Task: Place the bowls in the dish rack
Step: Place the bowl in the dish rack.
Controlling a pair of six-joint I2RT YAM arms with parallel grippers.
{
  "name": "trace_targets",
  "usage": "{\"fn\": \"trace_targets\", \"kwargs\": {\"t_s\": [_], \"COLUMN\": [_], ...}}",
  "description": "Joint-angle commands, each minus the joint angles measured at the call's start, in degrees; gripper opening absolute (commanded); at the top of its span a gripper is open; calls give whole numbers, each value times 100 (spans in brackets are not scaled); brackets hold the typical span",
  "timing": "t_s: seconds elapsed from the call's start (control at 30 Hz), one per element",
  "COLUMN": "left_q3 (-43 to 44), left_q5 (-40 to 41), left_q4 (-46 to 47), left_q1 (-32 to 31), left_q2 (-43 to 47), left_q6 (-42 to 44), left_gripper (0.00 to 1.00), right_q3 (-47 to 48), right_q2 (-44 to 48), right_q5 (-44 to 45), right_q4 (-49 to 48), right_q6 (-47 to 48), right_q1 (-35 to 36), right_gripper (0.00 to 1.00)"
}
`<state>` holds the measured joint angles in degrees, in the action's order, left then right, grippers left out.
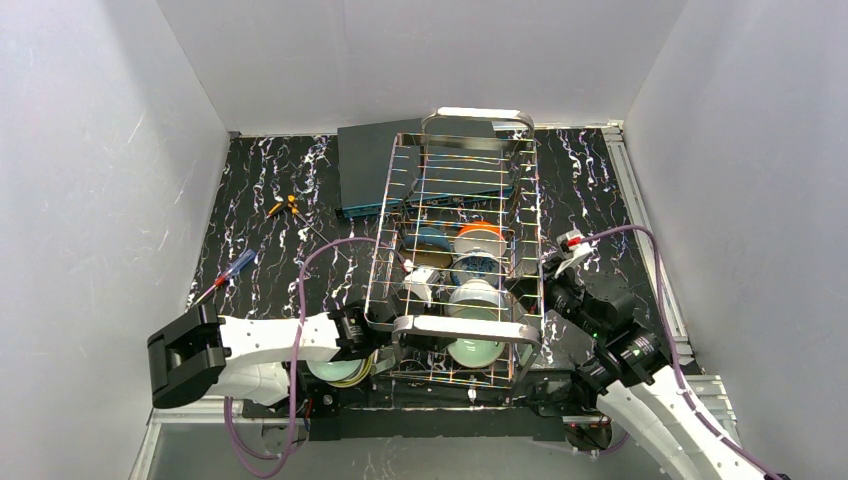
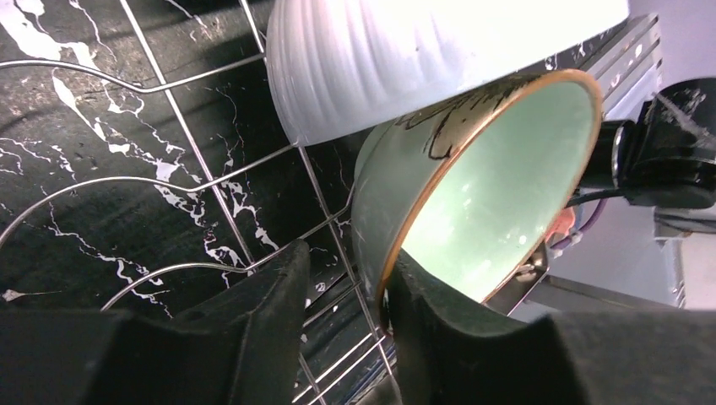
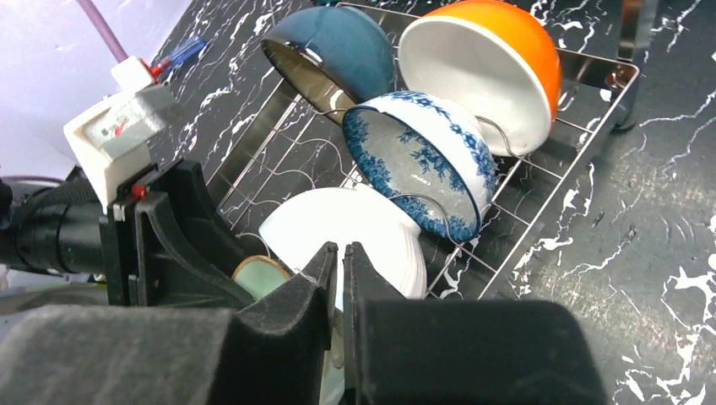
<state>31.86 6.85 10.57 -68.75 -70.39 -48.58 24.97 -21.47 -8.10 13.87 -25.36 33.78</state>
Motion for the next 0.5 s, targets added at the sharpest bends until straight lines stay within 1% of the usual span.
{"fn": "trace_targets", "kwargs": {"t_s": [0.0,0.07,0.13,0.17,0.2,0.3,0.33,0.47], "left_q3": [145,85,7,-36,-84,-271,-358,-678], "left_q5": [-102,-73,5,49,113,270,316,399], "left_q4": [38,106,193,251,310,667,866,1729], "left_q1": [8,8,7,9,2,2,-2,3], "left_q2": [-34,44,163,239,316,570,655,964], "left_q6": [78,191,332,431,522,787,906,1421], "left_gripper": [29,16,3,0,0,0,0,0], "right_q3": [395,426,438,431,418,397,372,297], "right_q2": [149,297,480,578,674,931,987,952], "right_q5": [417,465,429,405,380,248,157,-461], "right_q4": [215,349,457,493,536,642,658,491], "right_q6": [-491,-635,-735,-787,-833,-952,-964,-1043], "right_q1": [0,-5,-6,2,-6,-2,-1,1], "right_gripper": [20,31,52,61,71,94,98,99]}}
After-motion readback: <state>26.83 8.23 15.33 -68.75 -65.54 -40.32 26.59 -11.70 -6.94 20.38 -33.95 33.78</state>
